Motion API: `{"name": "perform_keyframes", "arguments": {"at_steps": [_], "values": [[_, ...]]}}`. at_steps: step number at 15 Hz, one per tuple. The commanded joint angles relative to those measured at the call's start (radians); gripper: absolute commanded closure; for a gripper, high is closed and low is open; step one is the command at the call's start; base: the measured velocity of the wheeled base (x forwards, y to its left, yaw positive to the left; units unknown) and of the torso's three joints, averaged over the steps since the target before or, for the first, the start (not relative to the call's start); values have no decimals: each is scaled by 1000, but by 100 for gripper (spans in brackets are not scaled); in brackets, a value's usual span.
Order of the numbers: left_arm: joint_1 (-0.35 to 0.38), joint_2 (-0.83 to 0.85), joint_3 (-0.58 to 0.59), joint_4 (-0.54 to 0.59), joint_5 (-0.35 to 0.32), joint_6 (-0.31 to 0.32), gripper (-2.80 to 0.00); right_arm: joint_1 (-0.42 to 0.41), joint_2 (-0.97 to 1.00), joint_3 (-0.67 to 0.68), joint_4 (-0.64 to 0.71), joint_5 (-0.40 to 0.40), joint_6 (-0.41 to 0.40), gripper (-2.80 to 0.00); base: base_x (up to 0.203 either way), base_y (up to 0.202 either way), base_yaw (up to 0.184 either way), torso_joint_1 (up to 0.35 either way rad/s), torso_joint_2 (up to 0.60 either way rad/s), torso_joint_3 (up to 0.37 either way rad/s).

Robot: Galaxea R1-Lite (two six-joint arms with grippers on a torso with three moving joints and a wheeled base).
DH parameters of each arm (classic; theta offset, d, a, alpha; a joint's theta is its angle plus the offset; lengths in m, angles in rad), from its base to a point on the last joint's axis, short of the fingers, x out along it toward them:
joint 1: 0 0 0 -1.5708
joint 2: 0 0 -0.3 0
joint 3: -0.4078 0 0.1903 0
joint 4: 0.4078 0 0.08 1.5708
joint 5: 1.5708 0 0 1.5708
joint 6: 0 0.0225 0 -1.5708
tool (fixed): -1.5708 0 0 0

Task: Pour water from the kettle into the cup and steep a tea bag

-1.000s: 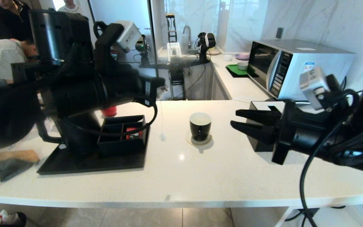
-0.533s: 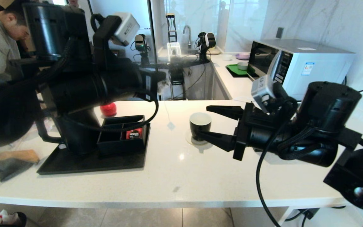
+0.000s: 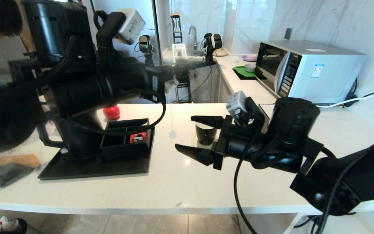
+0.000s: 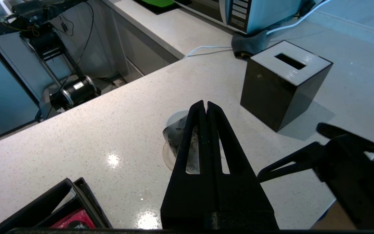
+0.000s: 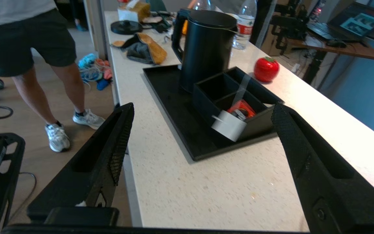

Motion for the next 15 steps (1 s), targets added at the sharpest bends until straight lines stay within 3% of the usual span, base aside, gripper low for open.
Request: {"name": "perform_keyframes", "arguments": {"at_steps": [1,8,14,15], "values": [[-8,1,0,-2,-1,0,0,15,75,-19,-47,3,7,-280,0,0,0,0,0,0],[-35,0,-8,-2,-1,0,0,28,175,-119,-86,2,43,-280,0,0,0,0,0,0],[-55,-3,-22,-2,1,0,0,30,214,-122,-137,0,65,-280,0,0,0,0,0,0],[-64,-5,-22,-2,1,0,0,30,220,-119,-148,1,66,0,0,0,0,0,0,0]]}}
